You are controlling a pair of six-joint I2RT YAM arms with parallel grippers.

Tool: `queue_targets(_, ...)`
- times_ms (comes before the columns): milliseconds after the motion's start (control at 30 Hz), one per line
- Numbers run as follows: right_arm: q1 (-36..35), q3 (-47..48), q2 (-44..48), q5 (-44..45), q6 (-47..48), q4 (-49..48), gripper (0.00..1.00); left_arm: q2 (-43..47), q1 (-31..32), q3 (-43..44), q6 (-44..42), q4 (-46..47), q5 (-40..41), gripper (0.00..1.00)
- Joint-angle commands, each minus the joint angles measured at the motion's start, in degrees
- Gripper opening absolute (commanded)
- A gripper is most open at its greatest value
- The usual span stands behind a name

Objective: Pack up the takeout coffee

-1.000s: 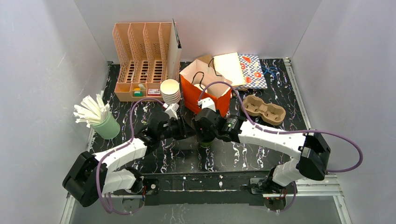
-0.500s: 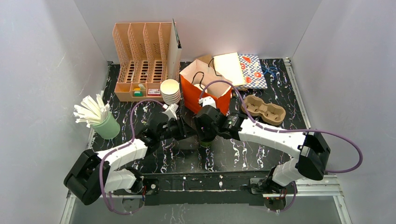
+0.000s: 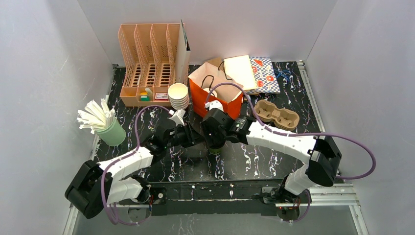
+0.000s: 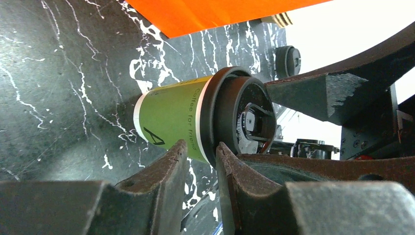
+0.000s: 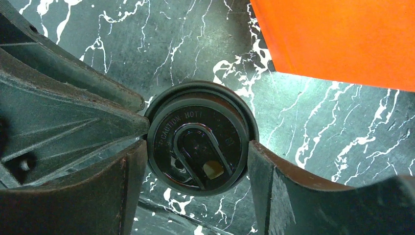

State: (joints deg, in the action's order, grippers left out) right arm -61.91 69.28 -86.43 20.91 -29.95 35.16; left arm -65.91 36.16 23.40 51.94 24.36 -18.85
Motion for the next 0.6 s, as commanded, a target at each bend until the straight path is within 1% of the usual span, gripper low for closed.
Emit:
queue_targets(0,-0.4,1.3,-1.9,-2.8,-0.1,2.1,0.78,1.6,0.4,3.4,-6.3,-18.9,3.8,0.27)
queue_targets(200,-0.4,1.8,-2.2,-2.4,0.0,2.6,0.79,3.0,0.4,9.1,-8.1,-23.5,3.9,0.37)
queue_targets(267,-0.4,1.4,-2.1,-2.8,0.0,2.4,0.82,3.7,0.4,10.3,-8.5,-24.0,4.0,0.40)
queue_targets(400,-0.4,0.6,-1.8,-2.9,-0.1,1.8,0.86,4.9,0.4,12.6,-9.5,-27.8,4.9,0.42)
queue_targets(467,-0.4,1.0,-1.7,-2.8,0.0,1.7,0.90,5.1,0.4,13.2,-9.7,-28.5,5.1,0.43)
queue_targets(567,-0.4,2.5,-2.1,-2.5,0.4,2.4,0.88,5.4,0.4,13.3,-9.5,-28.6,5.3,0.43)
